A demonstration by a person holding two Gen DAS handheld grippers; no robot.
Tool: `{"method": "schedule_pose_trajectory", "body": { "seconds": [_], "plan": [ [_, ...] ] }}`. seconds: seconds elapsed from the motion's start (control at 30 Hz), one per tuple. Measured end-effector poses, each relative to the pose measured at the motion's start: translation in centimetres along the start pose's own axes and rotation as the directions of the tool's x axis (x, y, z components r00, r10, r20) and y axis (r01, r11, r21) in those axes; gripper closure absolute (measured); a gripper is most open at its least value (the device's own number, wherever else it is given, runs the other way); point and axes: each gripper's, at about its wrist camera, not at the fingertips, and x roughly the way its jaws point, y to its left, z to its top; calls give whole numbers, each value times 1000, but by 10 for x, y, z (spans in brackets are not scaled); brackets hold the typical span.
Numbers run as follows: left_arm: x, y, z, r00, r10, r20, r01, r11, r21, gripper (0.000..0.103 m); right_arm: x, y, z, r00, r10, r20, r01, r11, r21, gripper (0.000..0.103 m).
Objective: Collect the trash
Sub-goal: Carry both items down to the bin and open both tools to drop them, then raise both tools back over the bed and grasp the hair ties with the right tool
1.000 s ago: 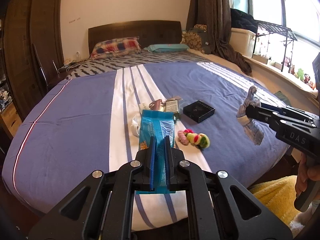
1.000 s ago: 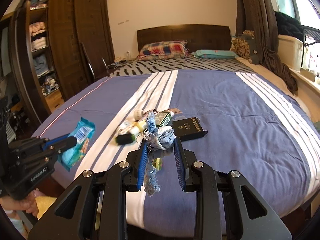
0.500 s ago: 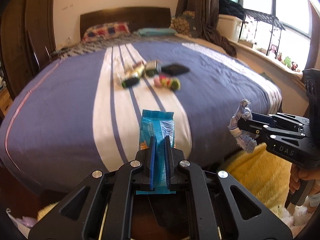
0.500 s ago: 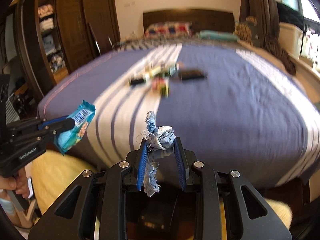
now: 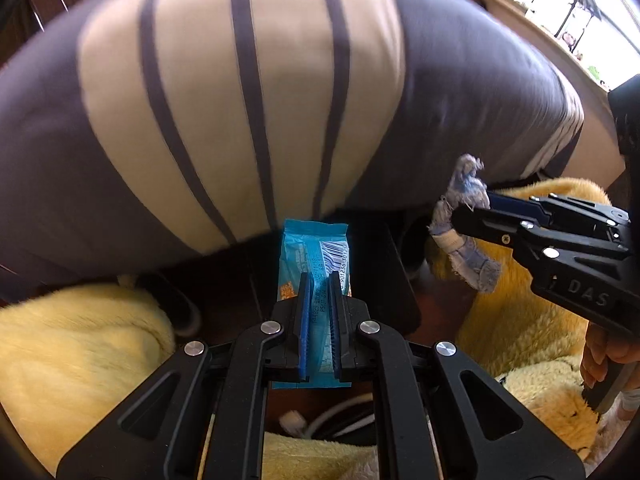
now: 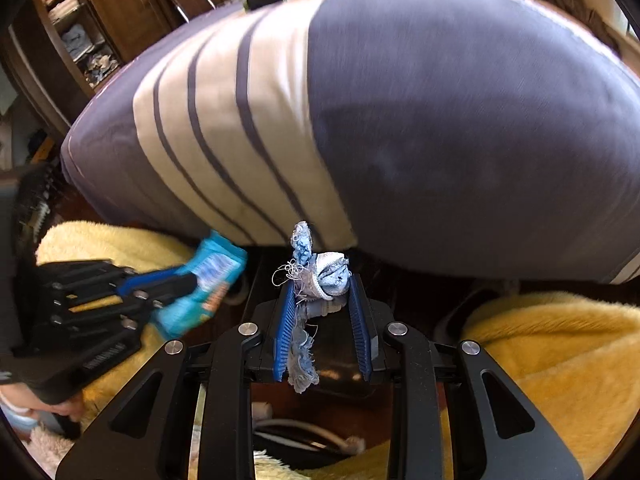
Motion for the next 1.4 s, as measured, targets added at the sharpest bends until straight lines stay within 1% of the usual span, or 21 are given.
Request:
{"method": "schedule_pose_trajectory", "body": {
  "seconds": [0.07, 0.2, 0.3, 0.4, 0.43, 0.5, 0.57, 0.63, 0.67, 0.73, 0.77, 0.8, 0.83, 0.87, 0.93, 1.0, 1.07, 1.13, 1.2, 1.33, 1.4],
  "plan": [
    [15, 3, -2, 998, -29, -47, 28, 1000, -8, 96, 9, 0, -2, 1000, 6, -27, -6, 1000, 8, 73],
    [31, 4, -4, 993, -64, -97, 62, 998, -18, 96, 24, -2, -2, 998, 0, -69, 1, 1000, 26, 73],
    [38, 4, -4, 990, -73, -118, 72, 997, -19, 95, 35, -4, -1, 995, 6, -102, -3, 999, 36, 72],
    [40, 5, -6, 989, -70, -130, 68, 997, -21, 94, 42, -5, 3, 993, 16, -117, -11, 999, 43, 67],
    [42, 4, -6, 988, -71, -135, 69, 997, -21, 94, 43, -4, 6, 993, 16, -119, -11, 999, 47, 60],
    [44, 3, -7, 988, -67, -137, 64, 998, -21, 93, 43, -3, 7, 993, 13, -117, -8, 999, 51, 52],
    [42, 3, -6, 988, -65, -137, 62, 998, -25, 89, 42, -8, 8, 994, 12, -110, -6, 998, 57, 50],
    [39, 5, -5, 990, -57, -130, 53, 998, -30, 79, 37, -10, 9, 995, 9, -98, -3, 998, 67, 50],
    [35, 5, -4, 992, -50, -120, 47, 998, -31, 75, 33, -12, 10, 996, 6, -87, 0, 998, 70, 49],
    [27, 8, 0, 995, -34, -98, 32, 999, -27, 57, 25, -16, 13, 998, -4, -57, 8, 997, 72, 38],
    [18, 9, 2, 997, -16, -75, 15, 1000, -20, 53, 17, -17, 16, 999, -18, -34, 20, 997, 71, 36],
    [12, 9, 5, 998, -4, -58, 3, 1000, -17, 45, 11, -17, 17, 999, -28, -16, 29, 997, 68, 30],
    [4, 9, 8, 999, 10, -37, -11, 1000, -14, 38, 0, -18, 21, 999, -44, 14, 43, 997, 63, 25],
    [-4, 10, 11, 1000, 21, -18, -21, 1000, -13, 34, -7, -18, 24, 998, -53, 39, 50, 997, 61, 23],
    [-25, 13, 20, 999, 38, 33, -38, 999, -15, 22, -28, -20, 33, 992, -70, 104, 64, 996, 59, 18],
    [-46, 15, 30, 994, 61, 87, -60, 998, -15, 18, -47, -22, 42, 984, -84, 158, 76, 996, 56, 12],
    [-66, 18, 40, 986, 89, 140, -88, 996, -16, 14, -64, -24, 53, 971, -98, 218, 89, 995, 50, 10],
    [-86, 21, 53, 972, 125, 197, -125, 992, -15, 10, -76, -25, 66, 959, -113, 261, 105, 994, 43, 10],
    [-98, 24, 66, 959, 160, 235, -159, 987, -21, 8, -82, -26, 80, 951, -121, 284, 114, 993, 42, 10],
    [-109, 33, 88, 942, 201, 270, -197, 979, -40, 8, -86, -28, 109, 939, -125, 321, 121, 992, 33, 10],
    [-108, 37, 100, 936, 216, 278, -211, 976, -48, 8, -81, -26, 122, 937, -121, 327, 118, 993, 30, 10]
  ]
}}
